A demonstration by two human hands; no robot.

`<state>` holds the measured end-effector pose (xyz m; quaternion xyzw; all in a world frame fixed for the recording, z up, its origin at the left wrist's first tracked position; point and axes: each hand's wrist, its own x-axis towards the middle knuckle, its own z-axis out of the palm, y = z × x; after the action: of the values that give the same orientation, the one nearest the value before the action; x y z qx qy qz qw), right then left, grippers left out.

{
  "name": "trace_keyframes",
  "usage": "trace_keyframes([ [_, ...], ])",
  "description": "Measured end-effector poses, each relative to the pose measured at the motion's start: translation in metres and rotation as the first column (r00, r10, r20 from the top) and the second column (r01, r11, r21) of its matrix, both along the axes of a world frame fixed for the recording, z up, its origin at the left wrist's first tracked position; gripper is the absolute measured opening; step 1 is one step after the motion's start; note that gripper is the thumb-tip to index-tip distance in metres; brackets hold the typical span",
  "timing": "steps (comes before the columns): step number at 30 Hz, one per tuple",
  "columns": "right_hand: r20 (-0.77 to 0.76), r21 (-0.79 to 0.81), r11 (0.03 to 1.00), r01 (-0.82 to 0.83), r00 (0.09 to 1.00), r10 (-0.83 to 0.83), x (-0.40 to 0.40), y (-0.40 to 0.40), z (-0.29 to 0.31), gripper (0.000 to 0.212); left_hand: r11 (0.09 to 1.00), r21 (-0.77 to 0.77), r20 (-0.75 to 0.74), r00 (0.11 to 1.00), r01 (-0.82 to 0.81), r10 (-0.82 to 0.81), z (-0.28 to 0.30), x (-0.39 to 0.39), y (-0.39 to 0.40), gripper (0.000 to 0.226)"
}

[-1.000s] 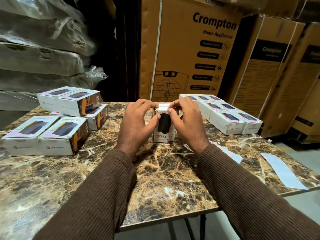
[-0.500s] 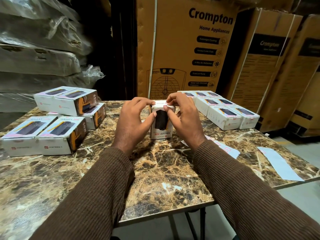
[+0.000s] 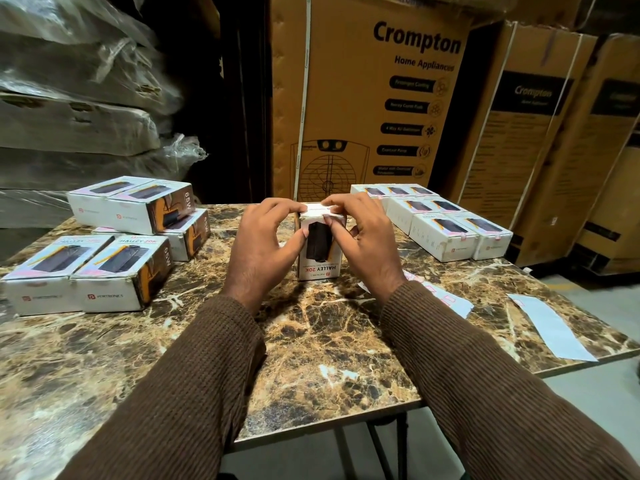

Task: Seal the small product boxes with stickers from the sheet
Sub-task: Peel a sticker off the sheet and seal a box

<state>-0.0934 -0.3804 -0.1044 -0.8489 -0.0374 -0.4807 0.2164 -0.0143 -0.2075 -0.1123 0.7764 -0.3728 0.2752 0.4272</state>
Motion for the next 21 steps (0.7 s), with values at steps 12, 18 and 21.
trace_keyframes([
  [12, -0.003, 0.063, 0.998, -0.014, 1.0, 0.014, 0.0011, -0.0014, -0.0024, 0.018, 1.0, 0.005, -0.002, 1.0, -0.006, 0.006, 0.0007, -0.0023, 0.0001, 0.034],
  [18, -0.013, 0.056, 0.998, 0.014, 1.0, -0.013, 0.0031, 0.0038, -0.0012, 0.013, 1.0, 0.0, 0.007, 1.0, 0.002, -0.002, -0.0002, -0.0017, -0.0003, 0.033],
  [21, -0.011, 0.052, 0.998, 0.02, 1.0, -0.02, 0.0035, 0.004, -0.0014, 0.008, 1.0, -0.004, 0.0, 1.0, 0.003, -0.003, -0.0003, -0.0013, -0.0003, 0.033],
])
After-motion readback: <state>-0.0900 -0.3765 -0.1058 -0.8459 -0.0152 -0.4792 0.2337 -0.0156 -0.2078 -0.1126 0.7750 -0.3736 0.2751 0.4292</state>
